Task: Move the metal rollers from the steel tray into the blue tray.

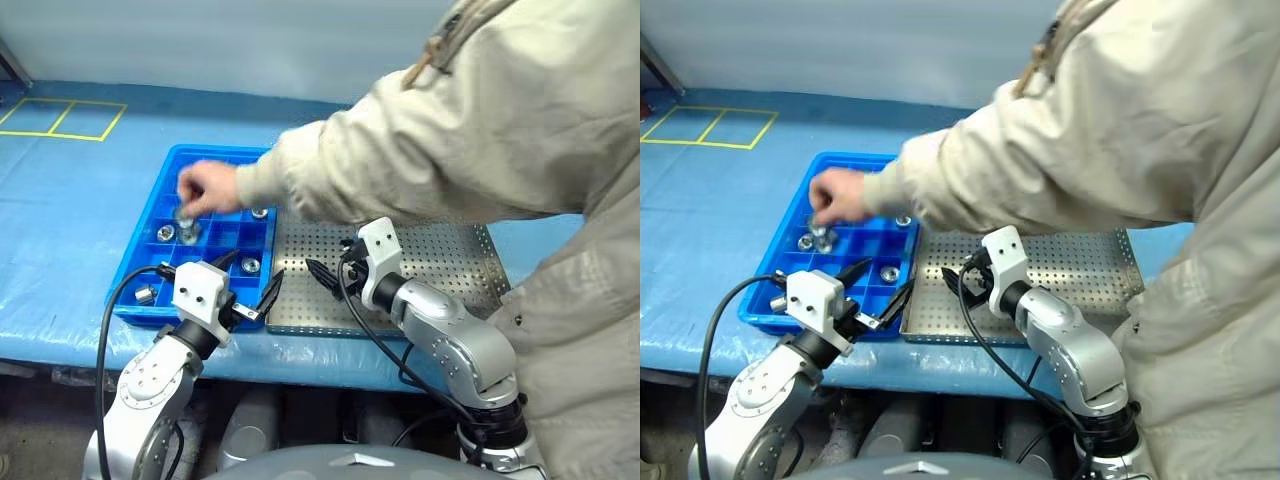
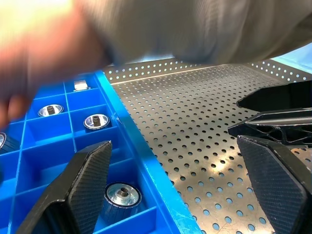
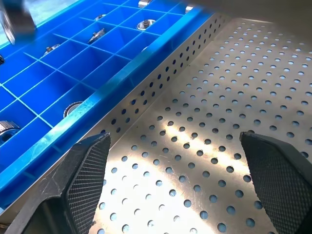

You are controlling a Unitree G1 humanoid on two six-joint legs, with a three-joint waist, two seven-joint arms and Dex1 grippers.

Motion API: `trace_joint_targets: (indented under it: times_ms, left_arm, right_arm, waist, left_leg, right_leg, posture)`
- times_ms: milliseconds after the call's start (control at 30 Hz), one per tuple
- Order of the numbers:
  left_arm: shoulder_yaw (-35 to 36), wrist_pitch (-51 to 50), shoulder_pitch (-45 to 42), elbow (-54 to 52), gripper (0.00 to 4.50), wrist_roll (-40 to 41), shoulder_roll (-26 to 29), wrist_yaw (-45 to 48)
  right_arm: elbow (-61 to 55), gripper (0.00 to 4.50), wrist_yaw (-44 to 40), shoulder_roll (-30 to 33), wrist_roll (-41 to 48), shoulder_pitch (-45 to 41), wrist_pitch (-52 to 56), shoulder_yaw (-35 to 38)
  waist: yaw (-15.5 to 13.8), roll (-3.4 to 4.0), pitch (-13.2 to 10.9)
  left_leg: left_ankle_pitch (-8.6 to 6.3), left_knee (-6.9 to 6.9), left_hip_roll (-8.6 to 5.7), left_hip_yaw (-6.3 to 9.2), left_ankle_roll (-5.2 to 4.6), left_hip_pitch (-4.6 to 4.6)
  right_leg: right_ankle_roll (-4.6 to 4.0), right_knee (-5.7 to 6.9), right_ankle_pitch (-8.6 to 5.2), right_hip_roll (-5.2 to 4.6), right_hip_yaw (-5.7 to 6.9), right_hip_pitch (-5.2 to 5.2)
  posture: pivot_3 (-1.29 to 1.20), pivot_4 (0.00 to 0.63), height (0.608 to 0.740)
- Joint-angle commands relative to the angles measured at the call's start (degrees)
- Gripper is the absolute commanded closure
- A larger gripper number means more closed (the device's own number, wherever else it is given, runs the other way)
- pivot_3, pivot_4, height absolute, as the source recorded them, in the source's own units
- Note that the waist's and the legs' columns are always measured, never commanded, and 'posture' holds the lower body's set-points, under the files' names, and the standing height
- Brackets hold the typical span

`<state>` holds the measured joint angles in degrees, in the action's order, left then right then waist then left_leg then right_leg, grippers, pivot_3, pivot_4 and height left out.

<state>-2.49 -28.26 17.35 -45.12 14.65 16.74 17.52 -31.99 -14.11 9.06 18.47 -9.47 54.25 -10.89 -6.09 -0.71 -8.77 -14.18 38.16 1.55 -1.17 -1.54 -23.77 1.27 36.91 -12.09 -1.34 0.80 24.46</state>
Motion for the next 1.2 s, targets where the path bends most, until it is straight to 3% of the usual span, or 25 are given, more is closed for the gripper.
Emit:
trace_joint_targets:
  times_ms: [33,1200]
  left_arm:
    - [0.6,0.5,-0.7,-0.8,0.00,0.2,0.4,-0.1]
    - [-1.0,-0.2,-3.4,1.2,0.00,-1.5,0.3,-2.0]
  right_arm:
    - [-2.0,0.02,0.0,-0.4,0.5,-0.7,-1.1,-0.4]
    - [-3.6,0.02,0.9,-1.0,0.3,-0.4,-1.9,-1.7]
  waist:
    - [0.0,0.00,0.0]
    - [0.7,0.00,0.0]
  left_leg:
    - [0.00,0.00,0.00,0.00,0.00,0.00]
    - [0.00,0.00,0.00,-0.03,0.00,0.01]
  right_leg:
    - [0.00,0.00,0.00,0.00,0.00,0.00]
    - [0.02,0.00,0.01,0.00,-0.04,0.01]
  posture:
    - [0.27,0.150,0.740]
    - [0.24,0.150,0.740]
